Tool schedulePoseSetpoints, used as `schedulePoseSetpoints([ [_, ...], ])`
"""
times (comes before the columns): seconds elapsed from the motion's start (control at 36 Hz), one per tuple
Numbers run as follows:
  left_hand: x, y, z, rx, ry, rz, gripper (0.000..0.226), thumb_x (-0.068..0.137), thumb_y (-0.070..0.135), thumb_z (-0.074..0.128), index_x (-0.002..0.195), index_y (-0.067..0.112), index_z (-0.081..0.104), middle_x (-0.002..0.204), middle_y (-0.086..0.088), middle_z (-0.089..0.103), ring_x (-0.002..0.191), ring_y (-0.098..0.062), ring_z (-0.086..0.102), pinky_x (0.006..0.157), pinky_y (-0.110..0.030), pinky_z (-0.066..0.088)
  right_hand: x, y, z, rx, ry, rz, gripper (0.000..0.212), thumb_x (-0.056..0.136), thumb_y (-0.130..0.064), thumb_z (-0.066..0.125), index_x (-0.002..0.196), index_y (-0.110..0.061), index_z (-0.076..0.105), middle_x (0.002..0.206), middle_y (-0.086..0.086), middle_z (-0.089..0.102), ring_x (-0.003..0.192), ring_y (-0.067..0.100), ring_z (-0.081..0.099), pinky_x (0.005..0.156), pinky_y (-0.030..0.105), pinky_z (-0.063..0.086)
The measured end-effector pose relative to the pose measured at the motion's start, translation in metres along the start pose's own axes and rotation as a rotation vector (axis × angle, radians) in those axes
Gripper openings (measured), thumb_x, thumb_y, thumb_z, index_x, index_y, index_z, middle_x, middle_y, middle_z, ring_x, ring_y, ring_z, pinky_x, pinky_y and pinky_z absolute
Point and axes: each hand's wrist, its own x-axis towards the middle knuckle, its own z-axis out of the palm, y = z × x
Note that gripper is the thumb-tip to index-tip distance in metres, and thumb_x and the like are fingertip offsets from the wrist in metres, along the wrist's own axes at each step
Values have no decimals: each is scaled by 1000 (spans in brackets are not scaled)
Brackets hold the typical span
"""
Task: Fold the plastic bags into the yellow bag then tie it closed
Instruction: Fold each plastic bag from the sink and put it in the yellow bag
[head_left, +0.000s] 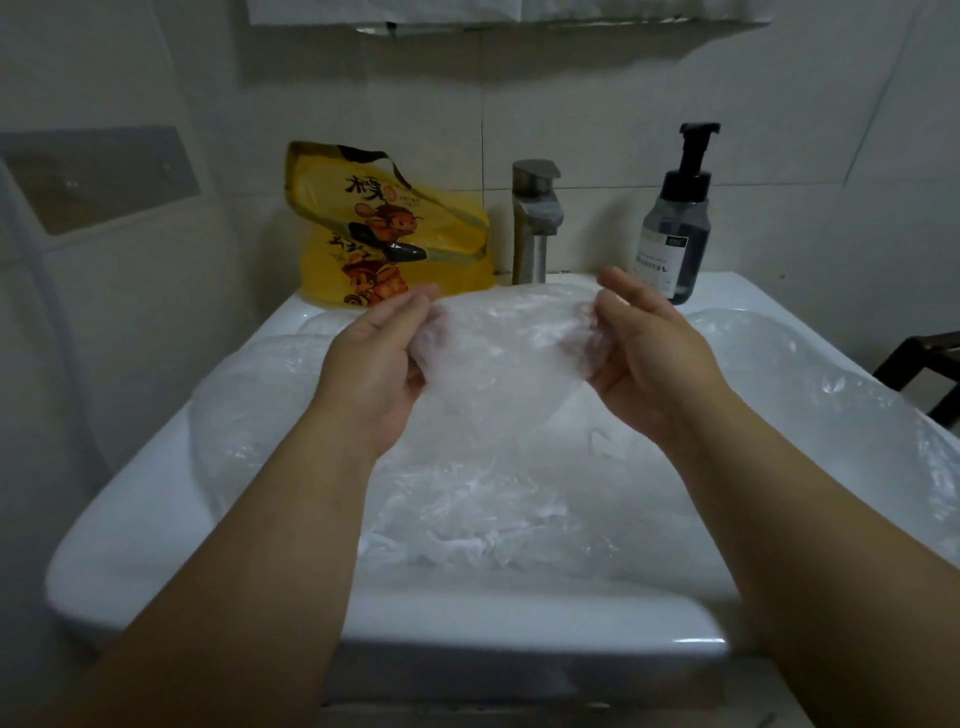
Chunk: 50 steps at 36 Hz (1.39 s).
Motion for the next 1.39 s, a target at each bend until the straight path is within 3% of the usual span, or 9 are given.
schedulePoseSetpoints([
  [0.11, -3, 4, -1, -41, -49, 15, 23, 95, 14, 57, 116, 15, 63, 103, 2, 69, 93, -11, 65, 78, -25, 55, -1, -3, -1, 61, -33, 23, 10, 95, -15, 55, 102, -22, 58, 84, 5, 67, 73, 16, 66, 79, 36, 57],
  [0.33, -3, 3, -20, 269, -208, 45, 41, 90, 4, 59, 129, 19, 58, 126, -1, 64, 108, -12, 64, 82, -21, 53, -2, -3, -4, -133, -78, 32, 40, 87, 10, 55, 123, -8, 56, 116, 15, 59, 83, 21, 60, 79, 29, 57],
  [0.56, 2, 2, -32, 589, -4, 219, 57, 81, 11, 75, 134, 20, 56, 104, 20, 57, 118, -9, 52, 96, -26, 46, -4, -4, -3, -233, -57, 55, 42, 89, 10, 53, 130, 2, 51, 98, 9, 64, 65, 9, 58, 67, 19, 54],
  [0.81, -2, -2, -31, 890, 157, 494, 18, 79, 24, 78, 91, 18, 67, 96, 0, 58, 77, -5, 51, 62, -6, 40, 0, 3, -8, -683, 14, -15, 46, 82, -2, 69, 126, 1, 56, 93, 4, 65, 94, 22, 67, 80, 26, 54],
  [0.92, -7, 6, -23, 525, 68, 225, 6, 86, 21, 71, 85, 18, 66, 79, 5, 66, 75, -13, 61, 68, -26, 50, 0, 6, -8, -777, 39, -37, 5, 90, -13, 65, 91, -8, 65, 100, 16, 68, 95, 28, 66, 94, 46, 52],
  [1.03, -12, 11, -15, 170, -57, 62, 8, 91, 14, 62, 85, 19, 64, 75, 5, 70, 67, -8, 66, 58, -21, 52, 0, 4, -6, -659, 14, -41, 15, 94, -24, 58, 91, -10, 63, 93, 6, 66, 92, 24, 65, 95, 41, 51],
  [1.17, -12, 8, -13, 236, -11, 62, 3, 91, 23, 64, 94, 21, 62, 79, 10, 71, 67, -4, 65, 48, -16, 47, 0, 6, -3, -530, 43, -114, 22, 96, -28, 54, 85, -10, 59, 86, 9, 59, 86, 26, 56, 96, 47, 49],
  [1.31, -11, 10, -16, 187, -122, -126, 74, 61, 64, 64, 124, 24, 60, 114, 0, 71, 104, -20, 67, 82, -39, 58, 0, 8, 0, -538, 162, -244, 15, 96, -27, 54, 84, -21, 59, 84, 0, 63, 88, 22, 65, 79, 37, 57],
  [1.39, -16, 11, -15, 181, -273, -282, 71, 58, 61, 65, 117, 22, 63, 105, -7, 72, 94, -23, 67, 83, -42, 58, 1, 6, 0, -513, 212, -279, 14, 96, -26, 55, 83, -23, 59, 84, -1, 63, 99, 30, 64, 87, 45, 55],
])
